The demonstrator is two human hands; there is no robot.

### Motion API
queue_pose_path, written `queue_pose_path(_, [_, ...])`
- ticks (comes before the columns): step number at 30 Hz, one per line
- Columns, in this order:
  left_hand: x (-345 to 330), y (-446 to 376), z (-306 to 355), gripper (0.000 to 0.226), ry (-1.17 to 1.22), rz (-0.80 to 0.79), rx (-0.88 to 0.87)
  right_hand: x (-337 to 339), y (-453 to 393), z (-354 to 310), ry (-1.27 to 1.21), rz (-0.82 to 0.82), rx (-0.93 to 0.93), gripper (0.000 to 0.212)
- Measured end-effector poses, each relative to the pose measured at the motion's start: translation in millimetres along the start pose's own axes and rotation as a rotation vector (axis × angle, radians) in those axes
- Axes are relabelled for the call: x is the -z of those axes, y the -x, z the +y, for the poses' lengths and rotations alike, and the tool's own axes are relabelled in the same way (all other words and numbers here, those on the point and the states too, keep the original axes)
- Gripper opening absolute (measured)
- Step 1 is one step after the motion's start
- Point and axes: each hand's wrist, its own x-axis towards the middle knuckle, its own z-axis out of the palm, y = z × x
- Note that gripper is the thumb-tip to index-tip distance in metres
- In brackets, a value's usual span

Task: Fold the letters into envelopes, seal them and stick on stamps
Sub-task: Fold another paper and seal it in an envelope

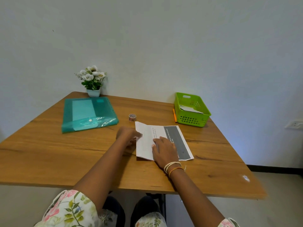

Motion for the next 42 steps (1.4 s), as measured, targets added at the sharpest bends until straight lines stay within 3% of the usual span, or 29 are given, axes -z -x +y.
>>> queue_pose_path(5, [-0.7,6.0,-3.1,0.027,0.365,-0.221,-0.054,6.7,3.0,-6.0,-0.212,0.041,0.022,0.038])
queue_pose_path(8, [-16.8,8.3,-8.0,0.031,0.539,-0.273,-0.205,16.8,2.9,-13.9,-0.619,-0.063,-0.133,0.042])
queue_pose_path(10, [-30.1,7.1,-14.2,0.032,0.456,-0.249,-0.338,23.9,-6.1,-18.2,-0.935,-0.102,-0.277,0.045])
queue_pose_path(12, [-40.6,3.4,-21.9,0.028,0.187,-0.163,-0.529,26.6,-17.1,-13.1,-1.132,-0.095,-0.393,0.041])
queue_pose_path(14, [-47.7,-0.1,-30.1,0.025,-0.036,-0.095,-0.680,28.4,-23.9,-2.8,-1.065,-0.108,-0.425,0.025])
queue_pose_path(16, [-52.3,-1.9,-37.3,0.023,-0.129,-0.036,-0.753,27.4,-28.5,6.9,-0.798,-0.142,-0.372,0.032])
queue_pose_path(18, [-54.4,-4.3,-42.7,0.020,-0.134,0.034,-0.789,26.7,-25.9,7.2,-0.577,-0.155,-0.298,0.036])
queue_pose_path(21, [-55.3,-5.8,-47.6,0.021,-0.098,0.114,-0.817,15.9,-15.9,1.4,-0.435,-0.094,-0.235,0.030])
queue_pose_path(25, [-53.9,0.9,-44.3,0.026,0.061,0.238,-0.667,1.5,-4.7,-2.9,-0.391,0.073,-0.206,0.020])
queue_pose_path(29, [-45.8,6.6,-30.4,0.033,0.287,0.330,-0.311,-1.0,-1.6,-5.4,-0.373,0.126,-0.189,0.020])
queue_pose_path(35, [-27.7,7.8,-9.2,0.020,0.554,0.069,0.056,-0.7,-2.8,-2.5,-0.391,0.116,-0.170,0.019])
queue_pose_path(42, [-22.5,16.8,-7.4,0.010,0.574,-0.090,0.156,3.5,-1.0,-3.9,-0.449,0.109,-0.180,0.022])
